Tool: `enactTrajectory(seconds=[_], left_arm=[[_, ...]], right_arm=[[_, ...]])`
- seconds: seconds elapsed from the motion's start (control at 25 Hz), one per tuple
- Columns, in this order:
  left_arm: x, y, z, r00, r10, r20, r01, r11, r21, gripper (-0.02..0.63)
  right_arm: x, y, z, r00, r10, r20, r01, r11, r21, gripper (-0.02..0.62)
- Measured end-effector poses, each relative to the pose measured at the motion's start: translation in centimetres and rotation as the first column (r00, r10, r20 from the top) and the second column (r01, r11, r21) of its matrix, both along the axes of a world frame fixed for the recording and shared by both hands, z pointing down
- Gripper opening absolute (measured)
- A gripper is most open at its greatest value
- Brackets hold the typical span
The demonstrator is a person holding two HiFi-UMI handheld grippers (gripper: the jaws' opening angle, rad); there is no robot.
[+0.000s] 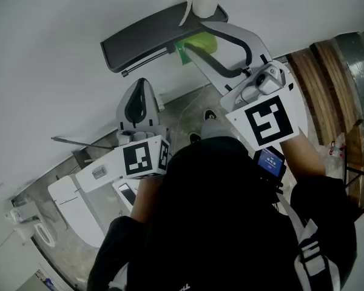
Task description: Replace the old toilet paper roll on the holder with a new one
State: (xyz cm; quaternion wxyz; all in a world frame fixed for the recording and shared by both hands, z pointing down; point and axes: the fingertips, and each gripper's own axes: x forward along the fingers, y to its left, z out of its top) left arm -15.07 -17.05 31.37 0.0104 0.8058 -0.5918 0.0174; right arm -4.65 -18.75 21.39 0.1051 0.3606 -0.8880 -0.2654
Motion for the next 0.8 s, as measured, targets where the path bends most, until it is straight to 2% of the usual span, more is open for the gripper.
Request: enactTrajectory(seconds=[0.04, 0.12, 0.28, 0.4, 0.6, 0.8], left_arm=[[0.3, -0.1, 0.0, 1.0, 0.005, -0.001, -0.005, 1.0, 0.0, 0.021], [0.8, -0.2, 0.0, 1.0, 0.015, -0.002, -0.015, 1.0, -0.002, 0.021], [1.8, -0.4, -0.2, 1.0, 0.03, 0.001, -0.03, 1.0, -0.001, 0.021], [2.5, -0.6, -0.2, 0.999, 0.045, 0.002, -0.045, 0.999, 0.003, 0.021], [3.5, -0.8, 0.1, 0.998, 0.054, 0.009, -0.054, 0.998, -0.014, 0.021], [4.1, -1.3, 0.4, 0.998, 0.061, 0.01, -0.06, 0.998, -0.021, 0.021]], right_arm=[[1.2, -0.6, -0.5, 0.997, 0.038, 0.071, -0.036, 0.999, -0.026, 0.101], [3.2, -1.3, -0.7, 0.98, 0.088, 0.18, -0.073, 0.993, -0.091, 0.041], [6.1, -1.8, 0.9, 0.949, 0.112, 0.296, -0.045, 0.974, -0.223, 0.025], [7.9, -2.3, 3.2, 0.909, 0.15, 0.388, -0.02, 0.947, -0.32, 0.021], [10.0, -2.3, 6.3, 0.874, 0.218, 0.434, -0.023, 0.911, -0.412, 0.021], [11.2, -2.6, 7.2, 0.867, 0.247, 0.433, -0.042, 0.901, -0.431, 0.021]])
